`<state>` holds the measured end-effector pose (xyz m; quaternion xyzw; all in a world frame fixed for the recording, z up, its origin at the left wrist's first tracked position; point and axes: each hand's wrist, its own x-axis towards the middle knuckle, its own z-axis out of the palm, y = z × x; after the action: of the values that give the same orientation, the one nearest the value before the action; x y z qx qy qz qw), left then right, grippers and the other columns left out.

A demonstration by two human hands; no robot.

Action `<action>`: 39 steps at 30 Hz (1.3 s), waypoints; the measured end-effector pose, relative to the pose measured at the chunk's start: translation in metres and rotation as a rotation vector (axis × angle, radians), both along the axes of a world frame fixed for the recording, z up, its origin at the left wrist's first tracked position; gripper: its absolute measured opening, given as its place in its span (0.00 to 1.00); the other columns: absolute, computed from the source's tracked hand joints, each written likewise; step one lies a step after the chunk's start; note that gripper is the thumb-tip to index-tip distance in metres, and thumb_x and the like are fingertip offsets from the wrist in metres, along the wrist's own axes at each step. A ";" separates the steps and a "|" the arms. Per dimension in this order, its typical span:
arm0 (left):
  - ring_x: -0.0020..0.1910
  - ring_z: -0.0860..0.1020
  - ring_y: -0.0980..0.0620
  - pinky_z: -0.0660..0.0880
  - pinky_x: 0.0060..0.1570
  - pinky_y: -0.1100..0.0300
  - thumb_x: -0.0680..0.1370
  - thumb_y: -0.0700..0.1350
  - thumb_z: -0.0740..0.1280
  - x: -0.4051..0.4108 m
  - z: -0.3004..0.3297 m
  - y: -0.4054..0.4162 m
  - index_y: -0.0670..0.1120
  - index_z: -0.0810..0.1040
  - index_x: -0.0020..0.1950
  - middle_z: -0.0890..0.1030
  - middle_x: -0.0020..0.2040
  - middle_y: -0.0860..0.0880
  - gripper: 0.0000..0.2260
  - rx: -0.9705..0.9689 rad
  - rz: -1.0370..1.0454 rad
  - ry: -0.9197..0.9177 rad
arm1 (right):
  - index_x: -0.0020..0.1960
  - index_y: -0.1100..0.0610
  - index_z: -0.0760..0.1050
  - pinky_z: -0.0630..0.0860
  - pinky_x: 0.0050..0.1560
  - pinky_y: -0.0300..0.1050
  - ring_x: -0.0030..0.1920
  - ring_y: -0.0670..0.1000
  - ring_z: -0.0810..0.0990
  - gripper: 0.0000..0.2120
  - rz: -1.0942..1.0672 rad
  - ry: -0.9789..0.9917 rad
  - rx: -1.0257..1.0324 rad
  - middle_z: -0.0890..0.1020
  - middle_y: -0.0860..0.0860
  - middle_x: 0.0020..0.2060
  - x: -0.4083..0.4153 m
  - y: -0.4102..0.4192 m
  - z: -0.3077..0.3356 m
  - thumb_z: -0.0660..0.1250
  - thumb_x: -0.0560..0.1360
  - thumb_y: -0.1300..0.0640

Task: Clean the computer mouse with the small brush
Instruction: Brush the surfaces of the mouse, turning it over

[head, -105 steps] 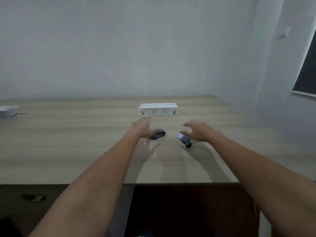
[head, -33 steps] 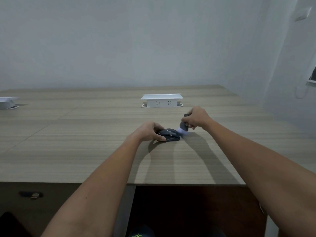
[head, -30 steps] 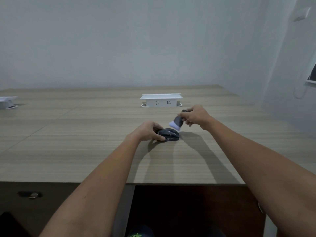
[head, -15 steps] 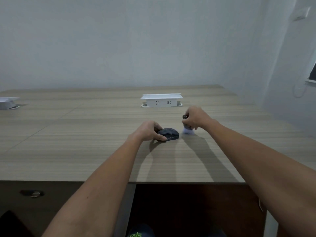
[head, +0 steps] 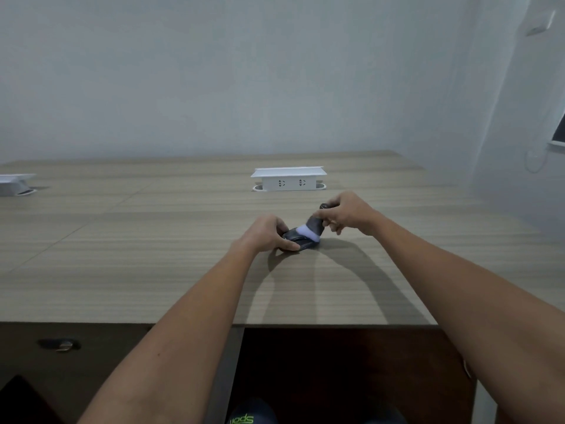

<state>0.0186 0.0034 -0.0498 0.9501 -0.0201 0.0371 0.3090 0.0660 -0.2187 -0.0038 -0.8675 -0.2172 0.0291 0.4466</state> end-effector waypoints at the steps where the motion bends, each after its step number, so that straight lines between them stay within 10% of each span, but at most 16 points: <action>1: 0.33 0.75 0.54 0.67 0.34 0.60 0.65 0.54 0.81 0.000 0.000 0.000 0.45 0.87 0.46 0.87 0.40 0.43 0.16 -0.003 -0.001 -0.001 | 0.39 0.65 0.82 0.74 0.23 0.38 0.22 0.47 0.76 0.06 -0.025 -0.033 -0.079 0.82 0.56 0.29 0.002 -0.001 -0.002 0.71 0.73 0.63; 16: 0.36 0.78 0.53 0.71 0.40 0.57 0.71 0.54 0.76 -0.001 -0.005 0.001 0.44 0.86 0.47 0.87 0.42 0.43 0.14 -0.060 -0.004 -0.006 | 0.40 0.64 0.81 0.73 0.24 0.38 0.23 0.47 0.73 0.08 0.030 0.027 0.152 0.80 0.54 0.29 0.002 -0.008 -0.002 0.73 0.75 0.60; 21: 0.39 0.80 0.53 0.74 0.43 0.58 0.72 0.56 0.75 -0.003 -0.007 -0.001 0.46 0.86 0.51 0.87 0.42 0.48 0.15 -0.092 -0.024 -0.020 | 0.34 0.64 0.80 0.72 0.22 0.38 0.22 0.49 0.76 0.08 -0.103 -0.130 -0.101 0.82 0.57 0.28 0.007 -0.013 -0.012 0.70 0.71 0.63; 25: 0.38 0.78 0.54 0.72 0.40 0.60 0.74 0.53 0.74 -0.005 -0.006 -0.001 0.44 0.86 0.52 0.85 0.40 0.49 0.14 -0.101 -0.042 -0.021 | 0.38 0.65 0.81 0.72 0.24 0.40 0.22 0.48 0.73 0.09 -0.012 -0.029 0.162 0.80 0.54 0.27 0.001 -0.012 -0.015 0.72 0.73 0.61; 39: 0.39 0.81 0.53 0.75 0.43 0.57 0.74 0.55 0.74 0.001 -0.009 -0.003 0.44 0.86 0.51 0.87 0.44 0.46 0.15 -0.080 0.009 -0.024 | 0.38 0.67 0.81 0.71 0.21 0.38 0.19 0.46 0.74 0.07 -0.074 -0.173 -0.107 0.83 0.61 0.29 -0.002 -0.008 -0.007 0.69 0.71 0.64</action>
<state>0.0199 0.0003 -0.0593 0.9366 -0.0181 0.0509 0.3463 0.0643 -0.2270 -0.0110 -0.8968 -0.2209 -0.0509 0.3798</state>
